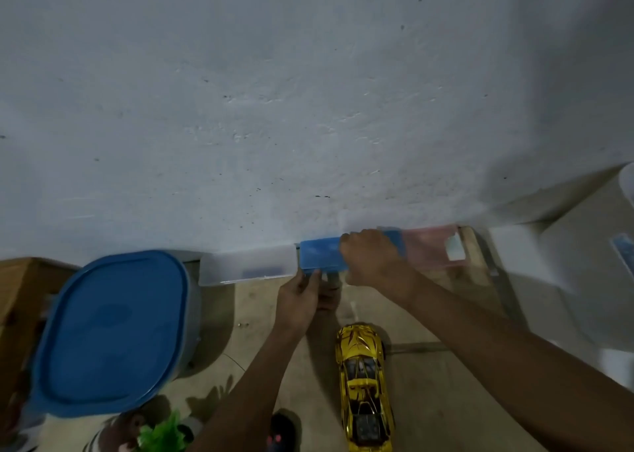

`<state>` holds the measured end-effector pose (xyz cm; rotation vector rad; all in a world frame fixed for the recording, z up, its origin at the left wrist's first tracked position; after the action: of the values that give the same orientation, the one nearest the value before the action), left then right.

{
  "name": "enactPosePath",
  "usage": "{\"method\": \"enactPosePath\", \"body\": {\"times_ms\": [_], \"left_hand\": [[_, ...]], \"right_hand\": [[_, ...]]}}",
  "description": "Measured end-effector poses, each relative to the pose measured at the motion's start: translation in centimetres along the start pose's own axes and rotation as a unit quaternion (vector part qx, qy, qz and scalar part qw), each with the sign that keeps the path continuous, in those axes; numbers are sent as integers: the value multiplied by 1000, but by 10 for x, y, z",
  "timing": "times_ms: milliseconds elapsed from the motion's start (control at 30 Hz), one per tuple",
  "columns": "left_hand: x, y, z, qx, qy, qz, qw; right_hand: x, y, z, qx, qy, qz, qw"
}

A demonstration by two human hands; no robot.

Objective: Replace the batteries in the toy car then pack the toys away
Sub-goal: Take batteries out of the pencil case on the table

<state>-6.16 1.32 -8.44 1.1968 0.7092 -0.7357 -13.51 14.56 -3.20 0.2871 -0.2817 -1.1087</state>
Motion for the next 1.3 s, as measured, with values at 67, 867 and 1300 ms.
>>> {"method": "enactPosePath", "body": {"times_ms": [67,867,1300], "left_hand": [[0,0,3,-19,5,-13,1000],[16,-1,4,17,135,24,990],[22,-7,2,-1,145,50,988]], "right_hand": [[-5,3,11,-15,-3,29,999],[-17,26,-36,-115,-181,-28,976],[-19,14,-46,-24,-178,22,984]]}}
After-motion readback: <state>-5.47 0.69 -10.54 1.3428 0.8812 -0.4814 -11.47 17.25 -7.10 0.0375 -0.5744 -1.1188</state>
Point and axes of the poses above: each hand's wrist, its own y-axis away from the middle knuckle, its own z-axis out of the back of the hand, x = y × z, the point moved 4 cm from there along -y, towards the middle knuckle, and after that the axes turned 5 degrees about -y, right-handed, at the moved point
